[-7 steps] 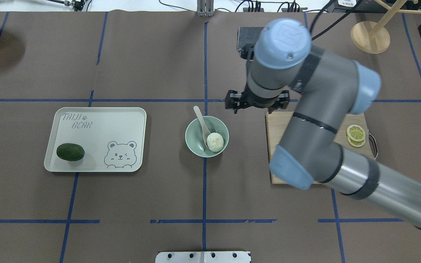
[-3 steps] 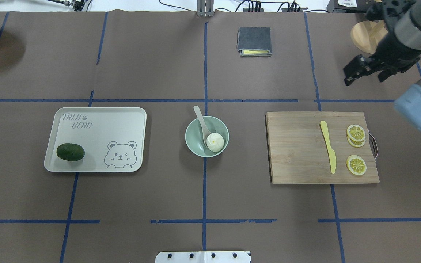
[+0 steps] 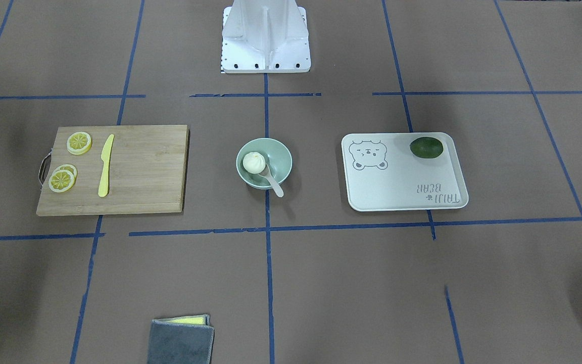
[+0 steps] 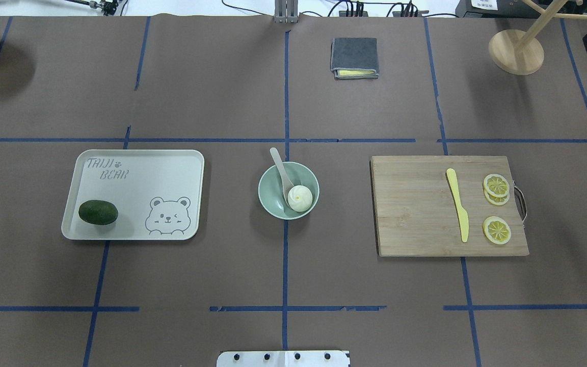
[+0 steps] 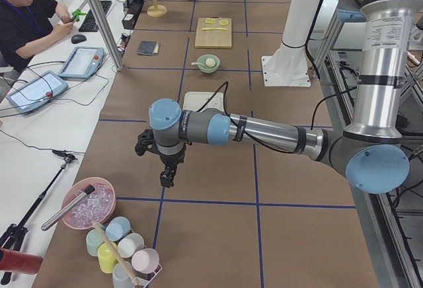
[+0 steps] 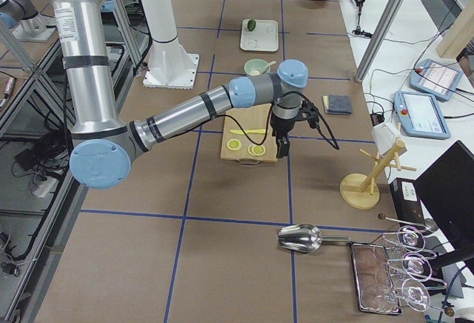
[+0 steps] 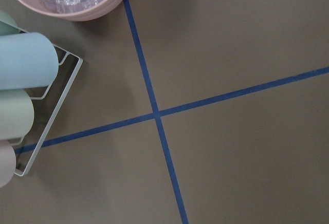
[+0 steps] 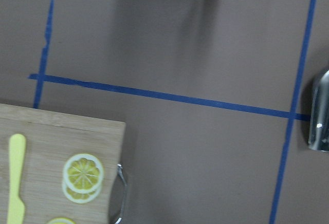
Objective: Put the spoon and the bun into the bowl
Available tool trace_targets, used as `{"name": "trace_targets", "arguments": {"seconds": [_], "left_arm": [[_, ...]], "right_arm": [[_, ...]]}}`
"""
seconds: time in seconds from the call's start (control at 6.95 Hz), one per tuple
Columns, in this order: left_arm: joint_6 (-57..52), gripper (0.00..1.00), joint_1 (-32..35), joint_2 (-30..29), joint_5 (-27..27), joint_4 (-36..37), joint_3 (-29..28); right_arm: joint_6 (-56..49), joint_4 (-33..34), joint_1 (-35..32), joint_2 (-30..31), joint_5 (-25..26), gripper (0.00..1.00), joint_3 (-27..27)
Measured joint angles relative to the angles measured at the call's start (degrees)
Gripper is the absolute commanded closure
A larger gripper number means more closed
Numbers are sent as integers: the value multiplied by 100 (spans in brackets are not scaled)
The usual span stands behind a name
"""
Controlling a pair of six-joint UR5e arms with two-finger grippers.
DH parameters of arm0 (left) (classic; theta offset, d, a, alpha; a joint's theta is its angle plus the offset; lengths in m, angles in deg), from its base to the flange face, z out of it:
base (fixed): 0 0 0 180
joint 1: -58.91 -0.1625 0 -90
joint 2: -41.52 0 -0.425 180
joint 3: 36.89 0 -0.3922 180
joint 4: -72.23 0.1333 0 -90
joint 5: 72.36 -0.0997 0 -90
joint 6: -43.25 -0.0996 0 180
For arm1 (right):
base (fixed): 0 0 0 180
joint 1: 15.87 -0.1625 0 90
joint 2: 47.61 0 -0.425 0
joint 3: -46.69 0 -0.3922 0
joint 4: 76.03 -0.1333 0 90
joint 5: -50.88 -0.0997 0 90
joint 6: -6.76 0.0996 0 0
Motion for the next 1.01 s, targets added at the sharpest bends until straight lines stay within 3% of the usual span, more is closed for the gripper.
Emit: {"name": "trace_targets", "arguments": {"seconds": [0.29, 0.58, 1.01], "left_arm": [[-7, 0, 3, 51, 2, -12, -8], [-20, 0, 6, 94, -5, -14, -9], [-24, 0, 11, 241, -11, -60, -37]], "right_arm": [[-934, -12, -572, 245, -175, 0, 430], [-1085, -31, -732, 334, -365, 0, 723], [-1083, -931, -929, 515, -598, 0, 1273]]}}
